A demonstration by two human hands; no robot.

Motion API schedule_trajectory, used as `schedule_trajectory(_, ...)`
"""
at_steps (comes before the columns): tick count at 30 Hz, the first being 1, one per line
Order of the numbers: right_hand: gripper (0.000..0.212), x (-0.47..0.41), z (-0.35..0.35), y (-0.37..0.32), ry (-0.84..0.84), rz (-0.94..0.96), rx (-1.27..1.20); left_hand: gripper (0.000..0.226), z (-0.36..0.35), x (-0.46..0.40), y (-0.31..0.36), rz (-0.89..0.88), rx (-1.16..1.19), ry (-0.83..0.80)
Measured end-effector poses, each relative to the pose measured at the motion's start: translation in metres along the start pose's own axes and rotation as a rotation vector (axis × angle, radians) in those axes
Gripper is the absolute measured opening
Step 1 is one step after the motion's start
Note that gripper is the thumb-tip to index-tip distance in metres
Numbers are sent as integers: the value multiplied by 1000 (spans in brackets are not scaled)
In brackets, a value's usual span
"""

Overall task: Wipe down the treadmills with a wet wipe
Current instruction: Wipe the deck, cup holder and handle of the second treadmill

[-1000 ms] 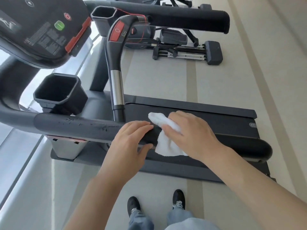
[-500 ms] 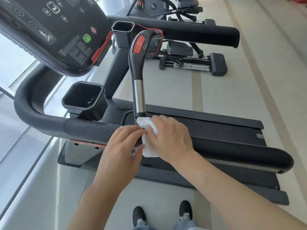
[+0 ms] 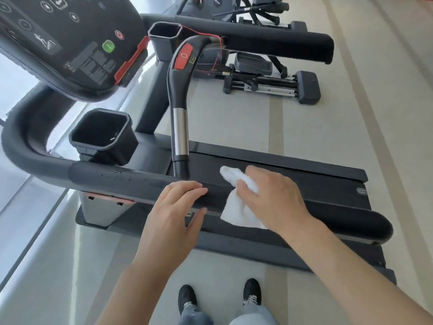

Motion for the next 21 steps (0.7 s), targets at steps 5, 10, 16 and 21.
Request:
schedule_trajectory(5,32,11,17,37,26,20,30,37,-20,2,20,13,0,38)
schedule_trajectory(10,31,10,-6,10,157,336,130,51,-26,0,20,116,46,75)
schedule_trajectory(16,26,-1,-24,-19,222,574,66,58,-27,-6,13,121,12,90)
schedule_trajectory(21,41,21,3,27,136,831,127,58,-24,-11,15,99,-43,34)
Point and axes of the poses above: each hand's wrist, its own x-axis away from the middle knuckle, its own z-axis out of the back of the hand, y = z × x, the point moved 2 cm from there along -x, towards the middle knuckle, and after that the axes turned 6 degrees about -x, right-handed, at the moved point
